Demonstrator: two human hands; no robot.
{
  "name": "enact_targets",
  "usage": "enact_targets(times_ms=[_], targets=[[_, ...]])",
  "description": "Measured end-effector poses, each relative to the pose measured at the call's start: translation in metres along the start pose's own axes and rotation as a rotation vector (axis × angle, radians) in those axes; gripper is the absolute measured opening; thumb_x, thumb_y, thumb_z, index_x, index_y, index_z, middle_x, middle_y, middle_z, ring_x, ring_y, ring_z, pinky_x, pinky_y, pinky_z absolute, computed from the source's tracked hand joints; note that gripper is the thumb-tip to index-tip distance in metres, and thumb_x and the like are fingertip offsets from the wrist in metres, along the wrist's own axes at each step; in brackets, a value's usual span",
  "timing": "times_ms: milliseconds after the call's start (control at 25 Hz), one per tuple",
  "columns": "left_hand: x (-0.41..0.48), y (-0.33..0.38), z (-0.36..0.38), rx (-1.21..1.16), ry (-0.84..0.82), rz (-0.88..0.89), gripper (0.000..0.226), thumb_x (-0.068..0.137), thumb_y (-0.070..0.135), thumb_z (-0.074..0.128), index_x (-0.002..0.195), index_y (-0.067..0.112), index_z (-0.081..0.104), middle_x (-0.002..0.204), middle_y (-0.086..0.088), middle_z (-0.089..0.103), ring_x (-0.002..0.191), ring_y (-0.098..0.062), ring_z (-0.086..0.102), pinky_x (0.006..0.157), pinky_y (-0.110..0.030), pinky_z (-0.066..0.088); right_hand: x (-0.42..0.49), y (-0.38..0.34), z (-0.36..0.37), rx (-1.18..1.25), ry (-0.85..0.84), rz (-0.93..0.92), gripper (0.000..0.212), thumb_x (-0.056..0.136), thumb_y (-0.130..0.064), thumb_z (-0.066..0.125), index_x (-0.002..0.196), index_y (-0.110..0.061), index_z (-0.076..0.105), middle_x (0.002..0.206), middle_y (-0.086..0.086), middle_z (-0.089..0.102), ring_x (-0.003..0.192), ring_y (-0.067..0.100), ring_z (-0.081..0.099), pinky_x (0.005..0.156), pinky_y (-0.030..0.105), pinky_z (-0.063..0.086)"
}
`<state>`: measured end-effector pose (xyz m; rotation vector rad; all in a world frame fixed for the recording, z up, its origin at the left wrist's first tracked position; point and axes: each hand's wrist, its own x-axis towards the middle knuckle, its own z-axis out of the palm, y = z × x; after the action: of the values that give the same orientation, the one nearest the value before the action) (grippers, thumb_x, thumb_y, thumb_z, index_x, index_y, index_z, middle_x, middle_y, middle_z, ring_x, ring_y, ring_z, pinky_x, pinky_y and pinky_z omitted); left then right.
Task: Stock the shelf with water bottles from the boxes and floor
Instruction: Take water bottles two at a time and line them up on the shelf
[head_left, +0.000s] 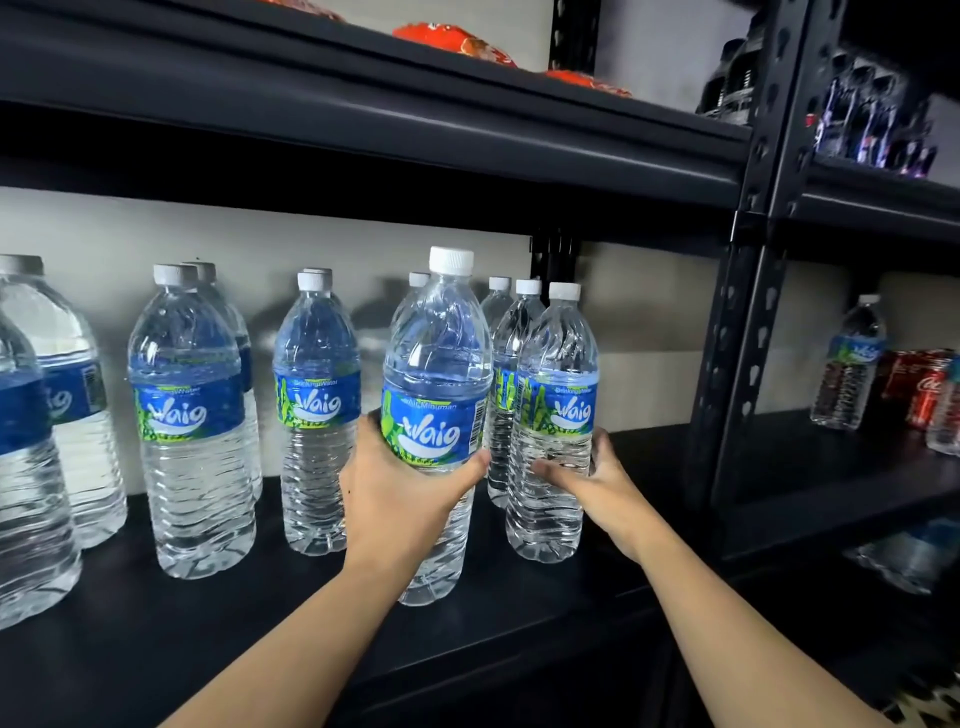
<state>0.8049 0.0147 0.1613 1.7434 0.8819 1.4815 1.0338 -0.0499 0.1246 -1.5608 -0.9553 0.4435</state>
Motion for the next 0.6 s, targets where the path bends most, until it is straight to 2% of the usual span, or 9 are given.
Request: enact_targets(times_ms=[240,400,520,600], targets=[[0.002,-0.002,0.008,0.007,0.006,-0.005,0.080,0.043,0.058,0.087,0.107,0.026,0.051,0.097,0.010,0.066,0.103,-0.020,0.062,0.094,-0.043,0.050,-0.007,0.001,0.007,0.024,0.023,-0.047,0.103,0.051,-0.070,0.085,0.139,-0.042,0.039,0.129,-0.016,0.061,0.120,0.008,0.056,0.110,0.044,0.039],[-0.001,0.001,0.011,-0.008,0.003,0.009,0.076,0.047,0.051,0.090,0.107,0.025,0.052,0.096,0.010,0.066,0.100,-0.016,0.061,0.092,-0.036,0.049,-0.008,-0.004,0.004,0.015,0.005,-0.045,0.098,0.056,-0.065,0.082,0.141,-0.040,0.038,0.126,-0.018,0.059,0.120,0.009,0.055,0.106,0.035,0.039],[-0.003,0.003,0.013,-0.025,0.007,0.009,0.072,0.050,0.042,0.093,0.106,0.024,0.052,0.092,0.012,0.066,0.092,-0.011,0.061,0.086,-0.029,0.047,-0.010,-0.005,0.004,0.005,0.002,-0.050,0.107,0.050,-0.072,0.082,0.142,-0.039,0.038,0.129,-0.016,0.059,0.121,0.009,0.055,0.110,0.041,0.039],[-0.004,0.001,0.014,-0.030,0.011,0.001,0.071,0.049,0.043,0.093,0.104,0.026,0.051,0.092,0.013,0.066,0.097,-0.014,0.061,0.086,-0.028,0.045,-0.010,-0.004,0.005,0.012,-0.010,-0.042,0.103,0.053,-0.071,0.082,0.141,-0.041,0.038,0.130,-0.016,0.060,0.121,0.008,0.056,0.112,0.044,0.038]])
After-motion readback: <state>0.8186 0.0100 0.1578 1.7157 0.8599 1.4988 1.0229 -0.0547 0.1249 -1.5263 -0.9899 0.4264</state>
